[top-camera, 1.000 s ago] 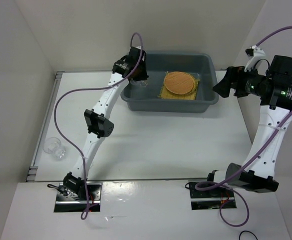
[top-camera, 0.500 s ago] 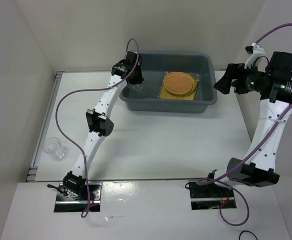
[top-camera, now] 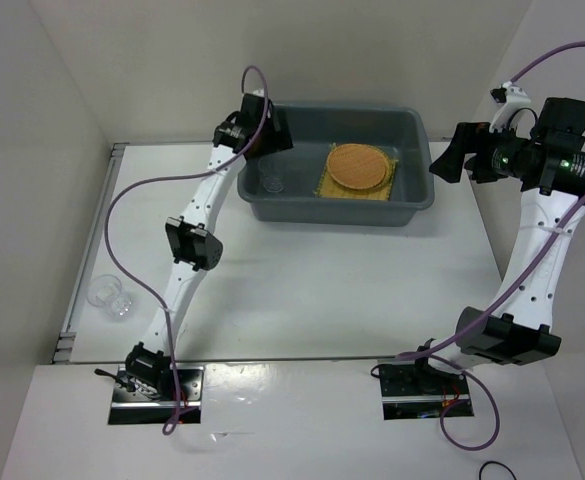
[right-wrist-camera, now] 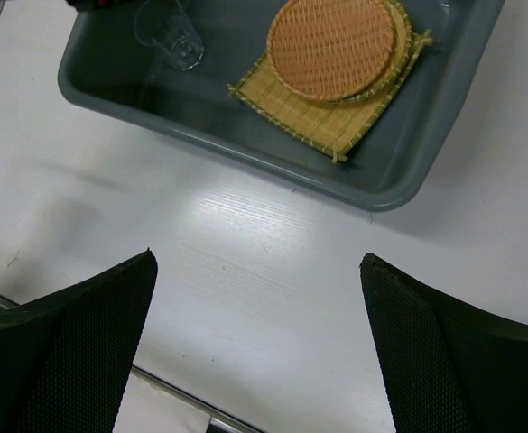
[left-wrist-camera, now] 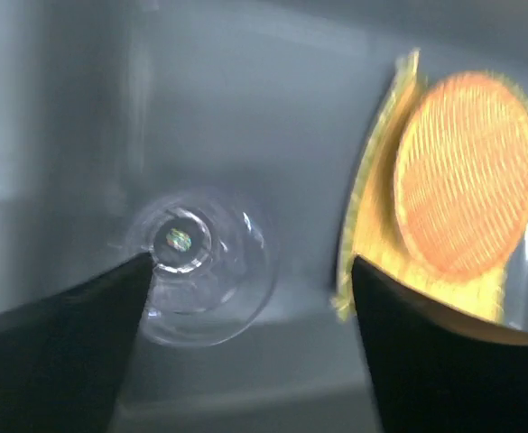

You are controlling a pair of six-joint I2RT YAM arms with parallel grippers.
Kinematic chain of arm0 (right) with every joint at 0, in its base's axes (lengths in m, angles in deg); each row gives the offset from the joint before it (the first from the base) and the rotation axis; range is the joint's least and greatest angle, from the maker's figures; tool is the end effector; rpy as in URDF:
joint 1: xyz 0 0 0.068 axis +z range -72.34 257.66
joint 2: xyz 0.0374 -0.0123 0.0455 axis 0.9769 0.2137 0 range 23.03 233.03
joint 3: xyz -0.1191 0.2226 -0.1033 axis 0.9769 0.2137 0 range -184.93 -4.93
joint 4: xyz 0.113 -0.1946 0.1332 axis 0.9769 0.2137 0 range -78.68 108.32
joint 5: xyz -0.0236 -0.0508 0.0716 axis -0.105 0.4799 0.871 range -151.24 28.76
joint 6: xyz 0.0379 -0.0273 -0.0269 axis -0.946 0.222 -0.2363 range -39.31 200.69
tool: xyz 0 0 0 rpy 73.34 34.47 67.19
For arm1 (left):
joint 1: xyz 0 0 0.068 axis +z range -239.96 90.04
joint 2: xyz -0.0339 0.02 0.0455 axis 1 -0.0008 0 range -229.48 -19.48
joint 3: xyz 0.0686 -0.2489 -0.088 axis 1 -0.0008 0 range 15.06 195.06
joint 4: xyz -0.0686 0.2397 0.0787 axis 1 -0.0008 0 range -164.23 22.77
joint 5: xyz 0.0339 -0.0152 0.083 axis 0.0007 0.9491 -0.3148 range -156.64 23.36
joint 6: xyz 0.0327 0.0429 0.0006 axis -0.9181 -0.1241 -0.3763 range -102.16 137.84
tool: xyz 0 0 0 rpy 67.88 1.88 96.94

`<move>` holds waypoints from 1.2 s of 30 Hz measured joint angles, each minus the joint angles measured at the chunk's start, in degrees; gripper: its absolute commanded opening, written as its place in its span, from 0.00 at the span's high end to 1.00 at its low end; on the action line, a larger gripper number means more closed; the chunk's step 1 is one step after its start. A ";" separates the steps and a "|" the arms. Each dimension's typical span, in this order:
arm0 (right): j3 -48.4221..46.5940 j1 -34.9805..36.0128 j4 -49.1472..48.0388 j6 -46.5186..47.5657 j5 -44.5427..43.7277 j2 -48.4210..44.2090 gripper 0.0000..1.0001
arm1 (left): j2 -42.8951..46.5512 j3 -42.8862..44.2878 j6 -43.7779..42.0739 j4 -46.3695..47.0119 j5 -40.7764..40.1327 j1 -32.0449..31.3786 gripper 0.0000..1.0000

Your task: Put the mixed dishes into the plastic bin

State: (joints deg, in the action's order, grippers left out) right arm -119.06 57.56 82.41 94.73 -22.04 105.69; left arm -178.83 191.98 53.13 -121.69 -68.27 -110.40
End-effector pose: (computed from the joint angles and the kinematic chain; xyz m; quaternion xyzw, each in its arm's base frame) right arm 0.2351 -0.0620 0.4896 -0.0976 0.8588 0.1726 0.4724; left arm 0.5345 -0.1982 0.2719 -0.1218 0.8861 -0.1977 0.4011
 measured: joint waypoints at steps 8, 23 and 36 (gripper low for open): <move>0.04 0.00 0.04 0.44 0.50 -0.04 0.02 | 20.55 1.36 -3.32 -1.46 -20.65 -7.10 0.00; 5.46 0.00 -0.31 0.48 3.80 -2.71 0.02 | 74.82 -102.88 23.87 0.15 -25.55 25.11 0.00; 7.87 0.00 -0.57 -0.07 4.79 -3.39 0.02 | 82.25 -118.40 23.17 5.66 -23.50 39.54 0.00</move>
State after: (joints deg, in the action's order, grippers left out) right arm -111.19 57.56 81.84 94.67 -17.26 102.30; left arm -96.58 73.59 76.30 -116.03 -91.77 -70.86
